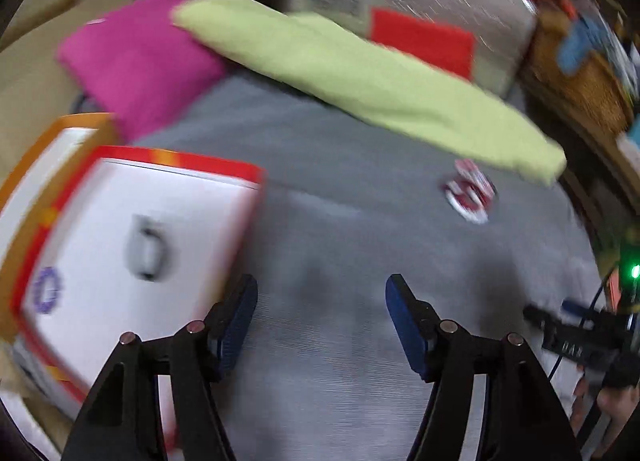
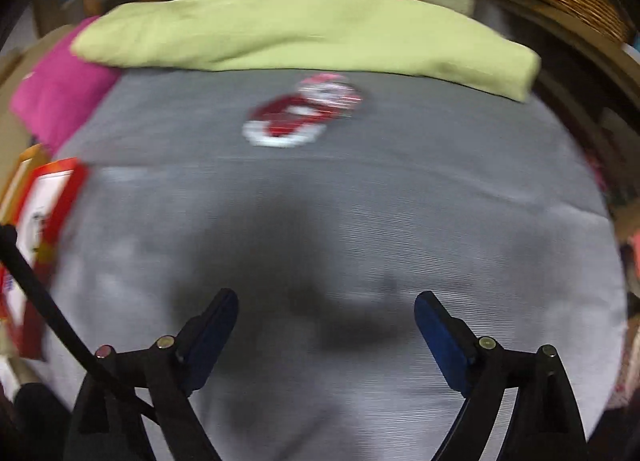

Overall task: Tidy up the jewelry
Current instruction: 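Move both tools back toward the remaining bracelet pile, then grasp the silver metal bangle from the pile with the right tool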

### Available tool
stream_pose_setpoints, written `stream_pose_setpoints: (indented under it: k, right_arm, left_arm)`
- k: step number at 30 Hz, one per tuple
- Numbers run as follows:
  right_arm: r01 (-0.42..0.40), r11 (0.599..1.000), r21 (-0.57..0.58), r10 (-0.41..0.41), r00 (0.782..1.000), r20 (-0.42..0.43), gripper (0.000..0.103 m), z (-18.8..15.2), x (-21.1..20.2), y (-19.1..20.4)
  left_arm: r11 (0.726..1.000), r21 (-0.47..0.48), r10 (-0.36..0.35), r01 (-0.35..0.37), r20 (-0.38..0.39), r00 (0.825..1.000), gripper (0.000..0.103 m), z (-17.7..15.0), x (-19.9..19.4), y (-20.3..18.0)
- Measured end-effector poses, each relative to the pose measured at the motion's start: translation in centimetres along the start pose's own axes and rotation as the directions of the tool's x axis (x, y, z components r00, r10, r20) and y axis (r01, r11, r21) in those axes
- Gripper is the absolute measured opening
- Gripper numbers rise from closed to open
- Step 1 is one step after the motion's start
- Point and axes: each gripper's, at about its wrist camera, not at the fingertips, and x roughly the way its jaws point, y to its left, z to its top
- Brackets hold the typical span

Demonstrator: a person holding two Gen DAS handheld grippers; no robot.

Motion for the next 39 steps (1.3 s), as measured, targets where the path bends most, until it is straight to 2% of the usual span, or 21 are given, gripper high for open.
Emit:
stream_pose_setpoints:
  k: [2,4,6,7,9,10,12,15,19,25,27,29,32,34,35,36,38,39]
  right_arm:
    - [0.055,0.999,0.003,-0.055,0.998,-0.023,0.102,-0.3,0.8,-2.0]
    - [0.089,0.996,-0.004,-0.089,0.995,-0.053,0.103,-0.4,1.7,-3.3]
    - [0.051,0.999,0.014,-0.050,0.997,-0.058,0.103,-0.6,2.4,-4.0]
    - [0.012,0.999,0.047,-0.010,0.999,-0.052,0.103,-0.6,2.6,-4.6]
    - [-0.032,0.994,0.101,0.035,0.999,-0.033,0.103,-0.9,2.8,-5.6]
    - [-0.041,0.993,0.111,0.041,0.999,-0.001,0.103,-1.2,2.6,-6.0]
    - [-0.036,0.992,0.119,0.032,0.999,0.037,0.103,-1.6,2.5,-6.1]
    - [-0.027,0.990,0.139,0.018,0.998,0.063,0.103,-2.0,2.3,-6.1]
    - [-0.034,0.994,0.100,0.026,0.996,0.080,0.103,-2.7,1.8,-5.8]
    - [-0.076,0.992,0.098,0.076,0.997,0.006,0.103,-1.9,1.8,-5.7]
    - [-0.124,0.984,0.127,0.123,0.992,0.020,0.096,-0.9,1.4,-6.1]
    - [-0.136,0.979,0.153,0.135,0.991,0.017,0.091,1.2,1.1,-6.4]
    - [-0.192,0.966,0.171,0.191,0.981,0.021,0.090,5.0,1.5,-6.5]
    - [-0.182,0.961,0.208,0.187,0.982,-0.005,0.090,7.6,2.5,-6.8]
    - [-0.197,0.954,0.225,0.208,0.978,-0.029,0.086,8.6,3.2,-6.9]
    - [-0.210,0.945,0.250,0.231,0.971,-0.061,0.072,10.0,4.3,-6.8]
    - [-0.191,0.944,0.269,0.224,0.970,-0.096,0.057,11.6,5.6,-6.6]
    - [-0.177,0.945,0.275,0.214,0.971,-0.108,0.055,12.3,6.0,-6.5]
  left_arm:
    - [0.999,0.041,-0.007,0.010,-0.068,0.998,0.068,-0.6,2.6,-2.7]
    - [0.998,0.059,0.003,0.004,-0.118,0.993,0.068,-1.1,4.6,-4.0]
    - [0.997,0.071,0.026,-0.015,-0.158,0.987,0.069,-1.5,6.5,-4.7]
    - [0.996,0.087,0.048,-0.035,-0.149,0.988,0.071,-1.6,6.9,-5.0]
    - [0.987,0.147,0.075,-0.059,-0.111,0.991,0.088,-2.0,7.2,-5.7]
    - [0.983,0.171,0.086,-0.068,-0.105,0.991,0.090,-2.3,7.4,-6.0]
    - [0.977,0.190,0.116,-0.099,-0.077,0.990,0.103,-2.8,7.5,-6.0]
    - [0.988,0.133,0.089,-0.077,-0.085,0.992,0.103,-2.9,7.7,-5.1]
    - [0.987,0.137,0.098,-0.086,-0.082,0.992,0.103,-2.8,7.9,-5.3]
    - [0.987,0.122,0.114,-0.101,-0.101,0.988,0.103,-3.0,7.8,-5.6]
    - [0.986,0.123,0.127,-0.112,-0.114,0.985,0.103,-2.9,8.0,-6.0]
    - [0.986,0.121,0.129,-0.114,-0.124,0.984,0.103,-2.6,8.1,-6.1]
    - [0.986,0.121,0.126,-0.111,-0.131,0.983,0.103,-2.5,8.3,-6.1]
    - [0.986,0.123,0.125,-0.108,-0.134,0.983,0.103,-2.5,8.2,-6.0]
    - [0.986,0.124,0.124,-0.107,-0.136,0.983,0.103,-2.4,8.2,-6.0]
    - [0.987,0.124,0.123,-0.106,-0.138,0.983,0.103,-2.4,8.3,-6.0]
    - [0.987,0.123,0.123,-0.105,-0.145,0.982,0.103,-2.3,8.4,-6.0]
    - [0.987,0.122,0.122,-0.104,-0.150,0.981,0.103,-2.2,8.4,-6.0]
